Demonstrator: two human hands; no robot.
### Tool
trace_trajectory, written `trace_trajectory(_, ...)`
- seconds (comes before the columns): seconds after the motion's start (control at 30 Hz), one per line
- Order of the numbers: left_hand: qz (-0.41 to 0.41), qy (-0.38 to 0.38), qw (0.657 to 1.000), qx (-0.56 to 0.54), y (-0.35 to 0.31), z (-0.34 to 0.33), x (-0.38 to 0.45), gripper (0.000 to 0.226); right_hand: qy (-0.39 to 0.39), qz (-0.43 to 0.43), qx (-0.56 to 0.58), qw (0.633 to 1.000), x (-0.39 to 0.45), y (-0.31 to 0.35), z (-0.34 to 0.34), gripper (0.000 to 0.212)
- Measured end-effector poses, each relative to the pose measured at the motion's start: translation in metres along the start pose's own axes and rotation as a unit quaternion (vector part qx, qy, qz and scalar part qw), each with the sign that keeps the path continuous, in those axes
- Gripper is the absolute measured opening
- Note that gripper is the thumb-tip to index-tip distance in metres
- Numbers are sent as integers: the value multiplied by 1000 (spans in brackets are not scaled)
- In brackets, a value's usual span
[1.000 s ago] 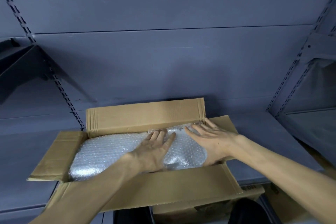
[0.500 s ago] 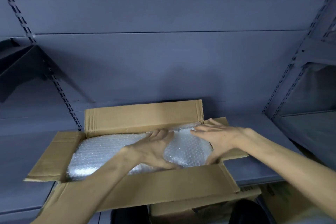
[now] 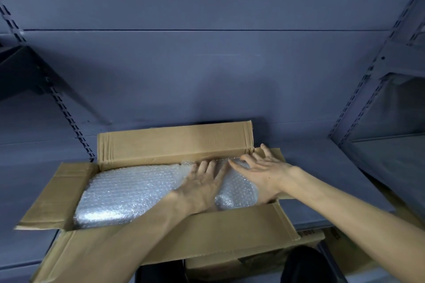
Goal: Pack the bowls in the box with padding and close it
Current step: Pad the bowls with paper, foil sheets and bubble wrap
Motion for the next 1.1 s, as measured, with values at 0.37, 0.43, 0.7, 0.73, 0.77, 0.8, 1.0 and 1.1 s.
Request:
trace_trajectory(0.37,-63,10,992,-113,32,-4,-18,110,62,-4,59,996,-11,-9,14,123)
trace_trajectory(0.43,-34,15,989,-143,36,2,-22,113,57,-16,120,991,-15,-14,21,110)
trace_trajectory(0.7,46,-16,993,-112,37,14,-21,102,-49,-28,199,978,13,7,11,41)
trace_trajectory(0.73,44,-9,993,-109,36,11,-21,107,-46,-31,198,979,16,11,6,47)
trace_trajectory(0.77,43,-6,993,-108,36,9,-20,109,-47,-38,195,979,19,15,3,53)
trace_trajectory(0.8,43,-4,993,-109,36,6,-19,109,-52,-50,193,978,21,18,0,57)
trace_trajectory(1.0,25,-9,997,-77,32,-5,-18,91,-93,-136,158,974,28,28,-6,56)
trace_trajectory(1.1,18,-61,998,8,28,-3,-18,76,-113,-139,154,972,30,26,-3,52)
Point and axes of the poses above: each hand's wrist, its own x-axis towards the middle knuckle, its own z-axis out of the back of the hand, y = z × x, the point moved 2 cm from there along x, towards the middle knuckle, and after that the axes turned 2 degrees about -z, right-handed, at the moved point
